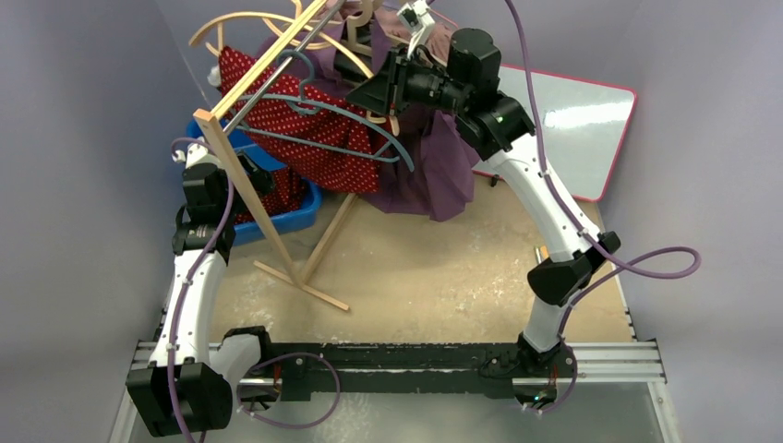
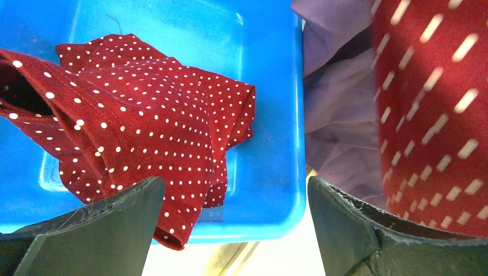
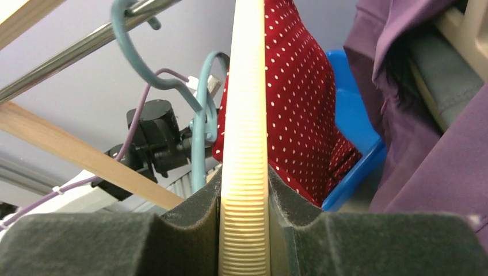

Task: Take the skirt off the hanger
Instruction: Pick up the hanger from the clothesline.

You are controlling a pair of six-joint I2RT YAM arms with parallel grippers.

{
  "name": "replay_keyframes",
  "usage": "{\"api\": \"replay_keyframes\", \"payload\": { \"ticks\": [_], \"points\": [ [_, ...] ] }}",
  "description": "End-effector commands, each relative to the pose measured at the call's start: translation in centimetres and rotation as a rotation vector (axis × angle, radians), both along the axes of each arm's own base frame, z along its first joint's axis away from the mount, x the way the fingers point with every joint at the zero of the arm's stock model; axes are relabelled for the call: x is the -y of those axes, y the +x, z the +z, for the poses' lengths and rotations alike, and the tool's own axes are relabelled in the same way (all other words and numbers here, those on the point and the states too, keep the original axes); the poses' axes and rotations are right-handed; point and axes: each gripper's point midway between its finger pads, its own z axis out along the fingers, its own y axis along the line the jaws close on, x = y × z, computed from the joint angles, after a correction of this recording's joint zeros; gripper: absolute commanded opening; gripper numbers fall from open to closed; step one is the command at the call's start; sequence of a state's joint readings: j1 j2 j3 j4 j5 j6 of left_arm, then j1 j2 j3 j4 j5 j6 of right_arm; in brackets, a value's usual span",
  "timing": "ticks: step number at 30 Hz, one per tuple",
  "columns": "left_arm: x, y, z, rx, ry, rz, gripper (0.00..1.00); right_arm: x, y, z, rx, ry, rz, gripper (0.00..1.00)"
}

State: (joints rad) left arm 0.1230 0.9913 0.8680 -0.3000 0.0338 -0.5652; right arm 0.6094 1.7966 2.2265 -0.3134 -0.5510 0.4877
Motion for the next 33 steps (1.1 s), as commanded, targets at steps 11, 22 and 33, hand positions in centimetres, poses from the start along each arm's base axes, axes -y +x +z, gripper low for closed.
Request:
{"api": "replay_keyframes", "payload": {
  "ticks": [11, 22, 33],
  "points": [
    [0.0, 0.7, 0.7, 0.043, -0.009, 0.002, 0.95, 0.3, 2.4, 5.0, 0.366, 0.067, -0.084, 0.0],
    [0.2, 0.9, 0.1, 0.026, -0.021, -0.008, 0.95, 1.0, 4.3, -0.3, 0.298, -0.006, -0.168, 0.0],
    [1.5, 1.6, -0.7, 0.016, -0.071, -0.071, 0.95, 1.5, 4.3, -4.5, 0.193, -0.01, -0.204, 0.0]
  ]
}}
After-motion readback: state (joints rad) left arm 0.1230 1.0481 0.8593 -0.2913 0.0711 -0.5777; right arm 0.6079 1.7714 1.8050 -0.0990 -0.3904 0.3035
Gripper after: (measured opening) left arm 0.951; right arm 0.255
